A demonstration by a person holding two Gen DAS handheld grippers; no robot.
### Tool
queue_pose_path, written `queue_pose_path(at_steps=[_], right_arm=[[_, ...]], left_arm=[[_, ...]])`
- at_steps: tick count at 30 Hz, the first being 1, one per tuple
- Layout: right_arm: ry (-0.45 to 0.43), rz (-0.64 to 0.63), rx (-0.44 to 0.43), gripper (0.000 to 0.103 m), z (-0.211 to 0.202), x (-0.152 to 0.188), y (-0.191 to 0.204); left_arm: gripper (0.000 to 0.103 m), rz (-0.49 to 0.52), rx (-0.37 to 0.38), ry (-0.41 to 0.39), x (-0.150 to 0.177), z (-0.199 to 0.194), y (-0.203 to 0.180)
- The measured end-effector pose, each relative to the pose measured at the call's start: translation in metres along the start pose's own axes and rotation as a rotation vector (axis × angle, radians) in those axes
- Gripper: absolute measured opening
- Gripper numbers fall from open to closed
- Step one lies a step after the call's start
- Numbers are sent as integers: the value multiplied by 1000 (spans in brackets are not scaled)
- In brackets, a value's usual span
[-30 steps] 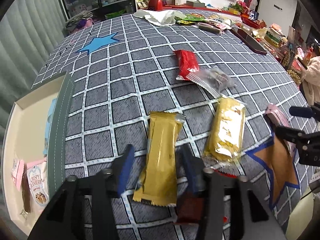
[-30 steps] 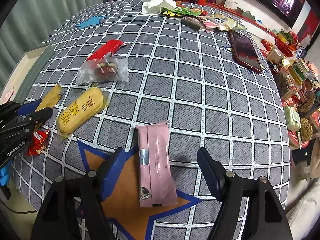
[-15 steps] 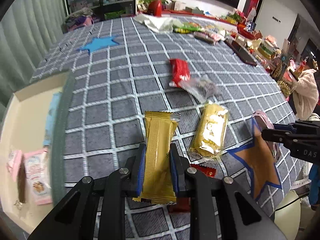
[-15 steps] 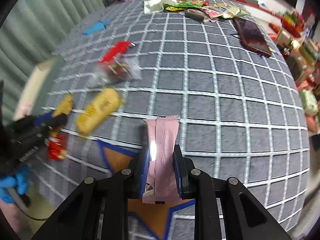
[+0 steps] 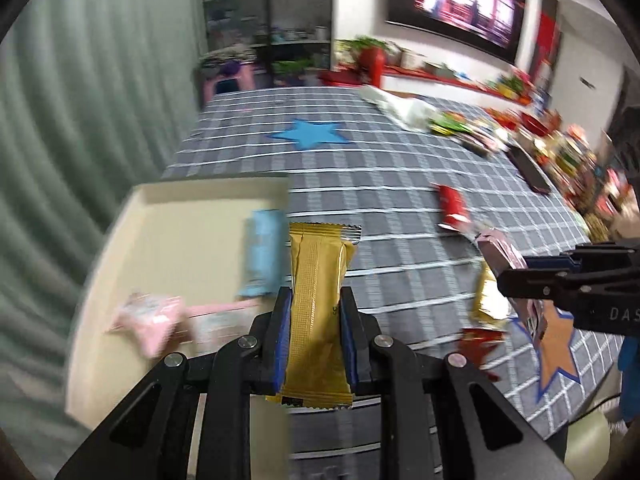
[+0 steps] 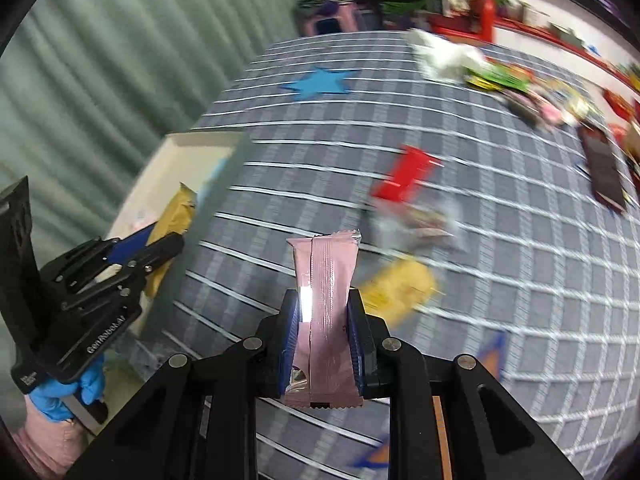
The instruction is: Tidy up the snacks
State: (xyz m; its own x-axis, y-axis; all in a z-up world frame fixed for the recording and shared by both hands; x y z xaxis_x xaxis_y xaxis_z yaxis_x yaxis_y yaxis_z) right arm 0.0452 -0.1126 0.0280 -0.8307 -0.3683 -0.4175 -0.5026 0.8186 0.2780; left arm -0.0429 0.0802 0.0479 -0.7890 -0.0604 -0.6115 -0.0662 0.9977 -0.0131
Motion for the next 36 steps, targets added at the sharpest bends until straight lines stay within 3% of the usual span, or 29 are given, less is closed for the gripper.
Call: queue_pose_path(at_steps=[9,15,16,18,20,21,22,27,36], right_arm=[[46,-141,-140,25,50,-39,111],[69,-146,-174,25,84,-55,148],[74,-147,-168,25,90,-57,151],[94,-150,-147,27,95,-58,152],[118,-148,-127,56,98,-56,150],[114,-140,-114,90,97,-55,146],[91,-129,-94,102,93,-55,140],[41,-53,-28,102,70,-54,94],[21,227,128,102,25,-8,-54]], left_arm=[[24,-148,-128,25,32,1,93],[27,-218,-142,87,53,20,113],[31,-222,-145,95,56,22,113],[64,-217,-144,116,61,28,110],[76,-215,-140,105,64,29,106],[76,-206,-138,94,64,27,104],[76,-191,-139,89,63,27,101],[78,-140,-139,50,53,19,84],[79,44,-56,32,30,14,8]])
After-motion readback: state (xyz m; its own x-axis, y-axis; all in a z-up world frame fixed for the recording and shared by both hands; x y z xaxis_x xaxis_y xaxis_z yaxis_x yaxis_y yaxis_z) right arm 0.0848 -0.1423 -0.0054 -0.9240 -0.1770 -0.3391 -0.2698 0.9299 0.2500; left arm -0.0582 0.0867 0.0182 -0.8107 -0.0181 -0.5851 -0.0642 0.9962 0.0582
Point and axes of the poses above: each gripper's, at about its wrist camera, not at the fingertips, and z roughly the way its jaws point, y to its left, x to its underside, the point moved 5 cm from there along z, roughly the way its jaws point, and after that the axes turned 1 degree about y, right-handed, at the moved point
